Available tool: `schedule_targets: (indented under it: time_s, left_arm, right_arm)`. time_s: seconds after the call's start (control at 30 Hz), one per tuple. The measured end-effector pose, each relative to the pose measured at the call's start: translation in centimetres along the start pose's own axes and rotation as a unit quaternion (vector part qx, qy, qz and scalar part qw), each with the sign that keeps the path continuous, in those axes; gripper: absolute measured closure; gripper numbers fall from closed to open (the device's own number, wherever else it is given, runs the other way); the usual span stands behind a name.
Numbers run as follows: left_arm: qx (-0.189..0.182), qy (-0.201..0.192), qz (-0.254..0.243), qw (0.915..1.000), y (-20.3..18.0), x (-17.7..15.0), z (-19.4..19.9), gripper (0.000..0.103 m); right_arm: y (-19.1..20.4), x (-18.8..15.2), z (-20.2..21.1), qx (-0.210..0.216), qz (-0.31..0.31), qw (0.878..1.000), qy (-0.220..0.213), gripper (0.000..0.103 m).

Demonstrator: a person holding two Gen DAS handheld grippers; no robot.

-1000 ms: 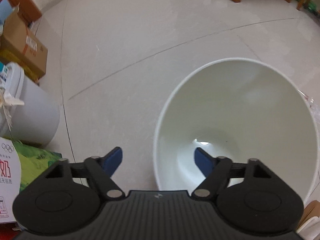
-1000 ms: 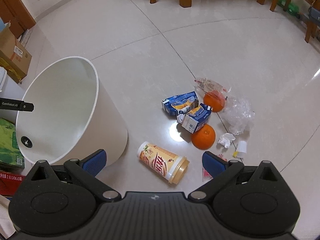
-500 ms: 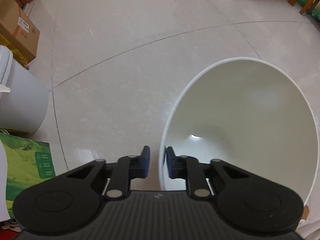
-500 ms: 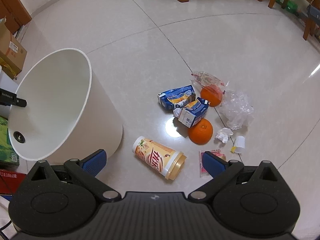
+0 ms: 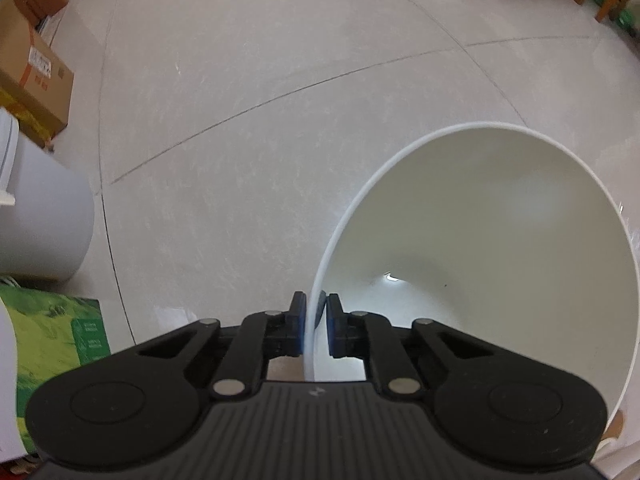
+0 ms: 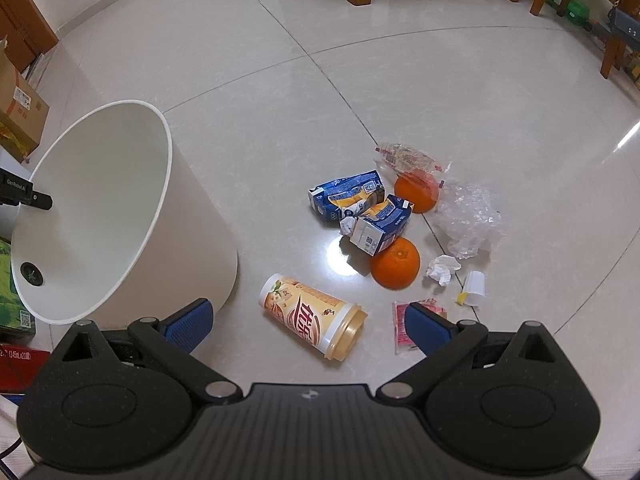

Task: Organize objects
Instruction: 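Grasp the cream drink cup with the right gripper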

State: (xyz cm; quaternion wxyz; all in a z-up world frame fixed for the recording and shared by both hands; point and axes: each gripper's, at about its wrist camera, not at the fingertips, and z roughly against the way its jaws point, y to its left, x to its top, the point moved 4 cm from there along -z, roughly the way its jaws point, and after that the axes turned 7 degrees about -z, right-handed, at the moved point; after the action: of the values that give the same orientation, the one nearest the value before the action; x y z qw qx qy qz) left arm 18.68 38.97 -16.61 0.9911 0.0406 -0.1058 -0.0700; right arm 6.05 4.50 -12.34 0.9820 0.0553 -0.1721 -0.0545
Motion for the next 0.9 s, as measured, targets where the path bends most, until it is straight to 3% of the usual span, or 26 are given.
schedule_targets:
  time_s: [0.23,0.4,0.63,0.9]
  left_arm:
    - [0.006,0.010,-0.014,0.9998,-0.3,0.2,-0.1,0.094]
    - [0.010,0.018,-0.020,0.9996,-0.5,0.5,-0.1,0.094]
    - [0.006,0.025,-0.022,0.9994,-0.3,0.2,0.1,0.095]
    - [-0.001,0.036,-0.020,0.9992,-0.3,-0.4,-0.1,0.095]
  right_arm:
    - [-0.7,0.3,0.1,-0.029,0.031,0.998,-0.042,0.000]
    - [-0.1,-0.1,-0.4,-0.022,0.108,0.992,-0.053,0.000]
    - [2.2,-0.8,-5.6,0.054,0.250,0.967,0.006,0.000]
    - [2.4,-1.8,-15.0,0.055,0.316,0.944,0.078,0.002]
